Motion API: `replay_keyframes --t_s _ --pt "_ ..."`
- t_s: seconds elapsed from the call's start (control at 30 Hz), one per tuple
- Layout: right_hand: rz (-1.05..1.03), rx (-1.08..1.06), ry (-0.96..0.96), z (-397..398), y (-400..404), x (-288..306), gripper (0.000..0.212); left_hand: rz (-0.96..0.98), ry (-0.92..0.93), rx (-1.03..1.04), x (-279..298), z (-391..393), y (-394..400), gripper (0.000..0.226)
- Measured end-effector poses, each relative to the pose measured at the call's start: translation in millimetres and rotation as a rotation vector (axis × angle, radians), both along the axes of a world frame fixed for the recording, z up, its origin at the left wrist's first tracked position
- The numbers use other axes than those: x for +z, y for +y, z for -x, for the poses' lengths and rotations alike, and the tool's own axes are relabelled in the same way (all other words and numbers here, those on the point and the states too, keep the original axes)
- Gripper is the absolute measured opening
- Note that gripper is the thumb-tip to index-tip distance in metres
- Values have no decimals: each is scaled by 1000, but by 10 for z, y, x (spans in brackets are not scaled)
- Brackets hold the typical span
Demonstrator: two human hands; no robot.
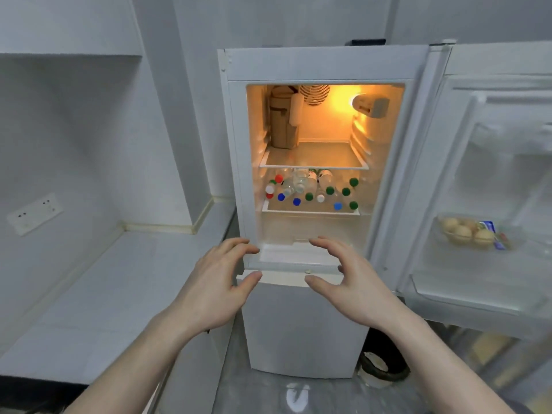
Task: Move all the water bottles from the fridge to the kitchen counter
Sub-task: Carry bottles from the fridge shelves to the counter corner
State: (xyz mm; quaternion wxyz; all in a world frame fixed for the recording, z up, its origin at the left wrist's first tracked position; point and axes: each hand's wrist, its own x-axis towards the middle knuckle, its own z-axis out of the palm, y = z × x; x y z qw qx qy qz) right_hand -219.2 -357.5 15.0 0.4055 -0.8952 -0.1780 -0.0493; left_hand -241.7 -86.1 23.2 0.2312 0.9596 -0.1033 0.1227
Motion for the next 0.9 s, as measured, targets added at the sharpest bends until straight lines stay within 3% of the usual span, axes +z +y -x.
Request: replay_keyframes --t_s 0.47,0.9 --pt "-35 -160 37 -1173 -84 -95 59 111 72 -106 -71 -1630 -33 38" --pt "-29 -67 69 -2896 -345 -214 60 193 141 63 -295 -3177 -400 45"
